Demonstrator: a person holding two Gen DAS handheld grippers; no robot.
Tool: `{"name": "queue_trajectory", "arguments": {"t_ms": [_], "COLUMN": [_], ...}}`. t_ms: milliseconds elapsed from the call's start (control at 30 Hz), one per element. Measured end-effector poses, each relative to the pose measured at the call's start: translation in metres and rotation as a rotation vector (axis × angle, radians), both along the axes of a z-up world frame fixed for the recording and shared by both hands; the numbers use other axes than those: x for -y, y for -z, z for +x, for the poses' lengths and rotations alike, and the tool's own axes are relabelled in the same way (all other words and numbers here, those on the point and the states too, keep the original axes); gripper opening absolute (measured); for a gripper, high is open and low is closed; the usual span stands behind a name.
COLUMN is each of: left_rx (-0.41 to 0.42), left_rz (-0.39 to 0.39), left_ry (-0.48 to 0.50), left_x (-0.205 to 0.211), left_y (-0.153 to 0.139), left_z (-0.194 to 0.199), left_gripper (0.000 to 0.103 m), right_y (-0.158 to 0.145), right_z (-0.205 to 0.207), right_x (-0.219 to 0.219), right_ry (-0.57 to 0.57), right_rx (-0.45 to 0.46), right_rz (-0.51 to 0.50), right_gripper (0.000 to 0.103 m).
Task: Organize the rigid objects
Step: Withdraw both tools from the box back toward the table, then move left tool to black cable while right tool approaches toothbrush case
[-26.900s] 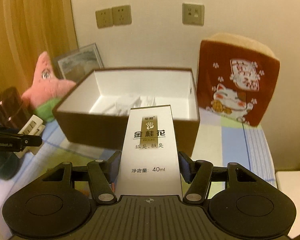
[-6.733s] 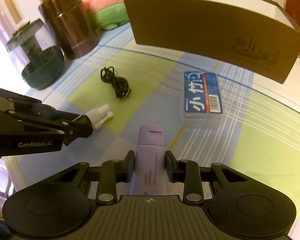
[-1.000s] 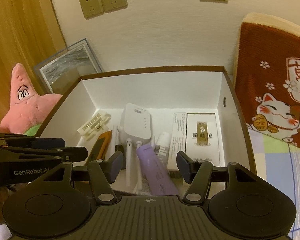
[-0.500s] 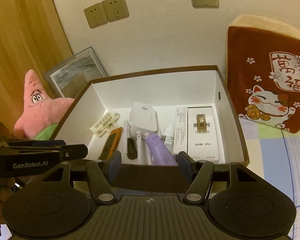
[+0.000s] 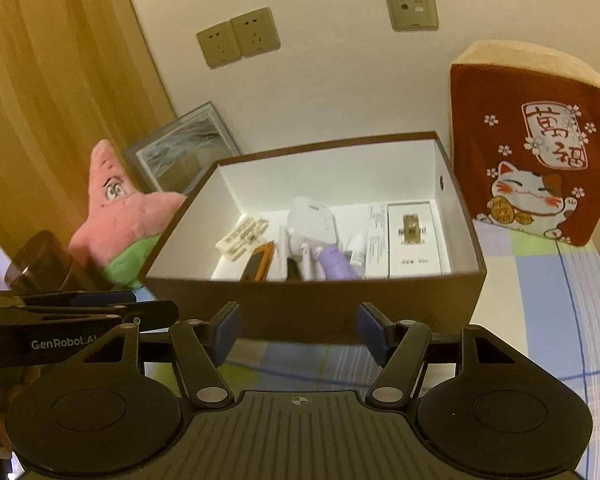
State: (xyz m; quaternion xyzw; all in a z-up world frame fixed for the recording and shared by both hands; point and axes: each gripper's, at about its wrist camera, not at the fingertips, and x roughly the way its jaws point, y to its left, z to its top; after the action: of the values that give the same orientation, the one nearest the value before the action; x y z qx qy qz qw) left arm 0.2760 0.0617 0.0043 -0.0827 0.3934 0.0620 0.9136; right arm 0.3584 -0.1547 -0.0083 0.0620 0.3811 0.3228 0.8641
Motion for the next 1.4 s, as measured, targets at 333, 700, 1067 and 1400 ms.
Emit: {"name": "queue_trajectory", "arguments": {"t_ms": [333, 700, 1067, 1400], "left_rx": [-0.042, -0.093, -0.159, -0.193], "left_rz": [-0.009, -0.023, -0.046, -0.045], "left_ry": [-0.013, -0.03, -0.055, -0.08], "left_x": [0.006, 0.008, 0.009, 0.006], "left_y": [0.012, 0.03, 0.053, 0.068], "left_z": [-0.04, -0.074, -0.093, -0.094], "left_gripper": [0.051, 0.053, 0.053, 0.053], "right_y": [0.012, 0.038, 0.061, 0.077], "right_z": [-0.033, -0.062, -0.075, -0.075], "right_x": [0.007, 0.013, 0.007, 0.0], "right_ry": [-0.035, -0.065, -0.104, -0.119], "right_rx": [-0.029, -0.091, -0.136, -0.153], "right_rz": [-0.022, -0.07, -0.126, -0.167], "right_gripper": [0.062, 0.062, 0.062, 0.062]}}
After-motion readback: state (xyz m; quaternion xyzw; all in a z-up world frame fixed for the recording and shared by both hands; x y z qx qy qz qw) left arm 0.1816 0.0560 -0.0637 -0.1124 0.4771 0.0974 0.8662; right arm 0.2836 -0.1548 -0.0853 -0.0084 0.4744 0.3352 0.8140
